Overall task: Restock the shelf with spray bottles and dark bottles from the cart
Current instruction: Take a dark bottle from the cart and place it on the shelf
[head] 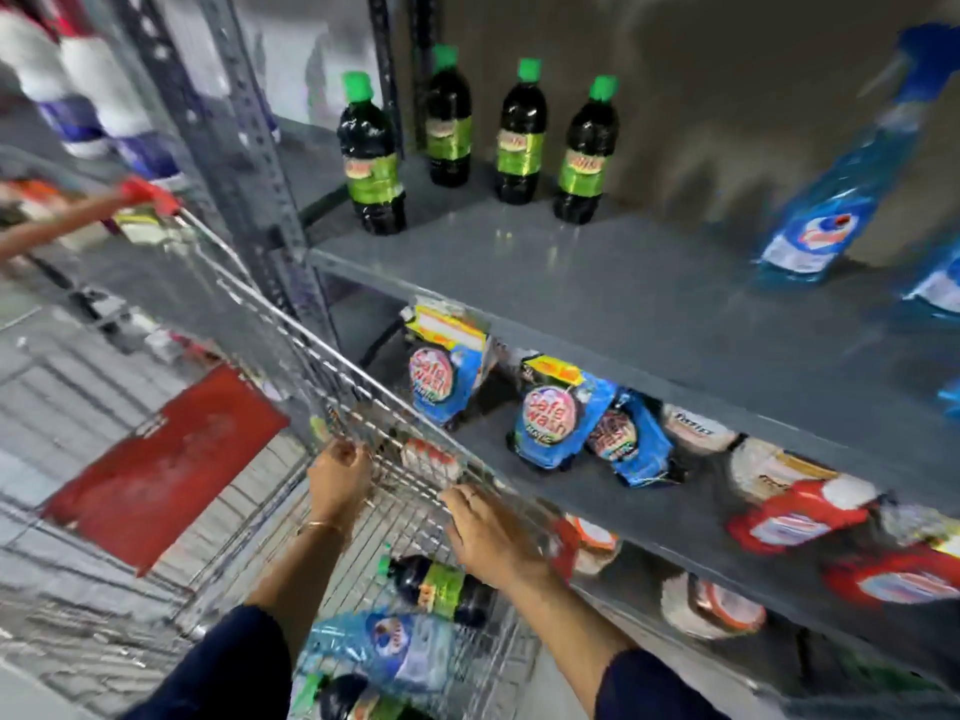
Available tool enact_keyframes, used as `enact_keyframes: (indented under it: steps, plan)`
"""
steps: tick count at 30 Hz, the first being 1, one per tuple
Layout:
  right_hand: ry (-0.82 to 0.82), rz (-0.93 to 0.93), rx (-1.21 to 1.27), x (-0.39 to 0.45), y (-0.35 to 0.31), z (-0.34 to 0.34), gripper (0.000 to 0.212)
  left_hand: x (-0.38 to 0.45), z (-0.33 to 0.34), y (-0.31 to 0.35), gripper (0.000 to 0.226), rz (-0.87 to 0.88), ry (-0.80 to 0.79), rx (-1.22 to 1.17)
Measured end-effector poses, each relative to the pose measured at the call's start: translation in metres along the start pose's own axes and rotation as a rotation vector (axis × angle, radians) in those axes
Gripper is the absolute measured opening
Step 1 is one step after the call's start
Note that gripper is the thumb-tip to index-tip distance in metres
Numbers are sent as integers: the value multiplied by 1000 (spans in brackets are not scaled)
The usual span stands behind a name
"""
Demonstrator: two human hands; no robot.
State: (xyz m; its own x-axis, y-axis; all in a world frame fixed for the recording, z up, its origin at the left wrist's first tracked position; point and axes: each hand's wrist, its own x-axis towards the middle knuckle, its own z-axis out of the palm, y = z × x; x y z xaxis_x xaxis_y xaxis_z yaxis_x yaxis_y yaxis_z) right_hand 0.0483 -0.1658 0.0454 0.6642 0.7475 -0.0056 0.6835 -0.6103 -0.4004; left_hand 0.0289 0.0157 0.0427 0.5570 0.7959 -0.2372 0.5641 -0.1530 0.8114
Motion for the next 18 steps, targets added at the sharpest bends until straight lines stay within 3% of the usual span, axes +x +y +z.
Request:
enact_keyframes:
  steps: [4,10,18]
  plan:
    - [-307,117,-11,11,-4,40,48,14,12,-71,22,-182,-150,15]
    - [-496,273,-60,16,20,104,54,26,44,-157,21,-461,-360,-24]
    - [-704,372,-227,16,45,150,57,29,90,-188,25,-748,-410,-183]
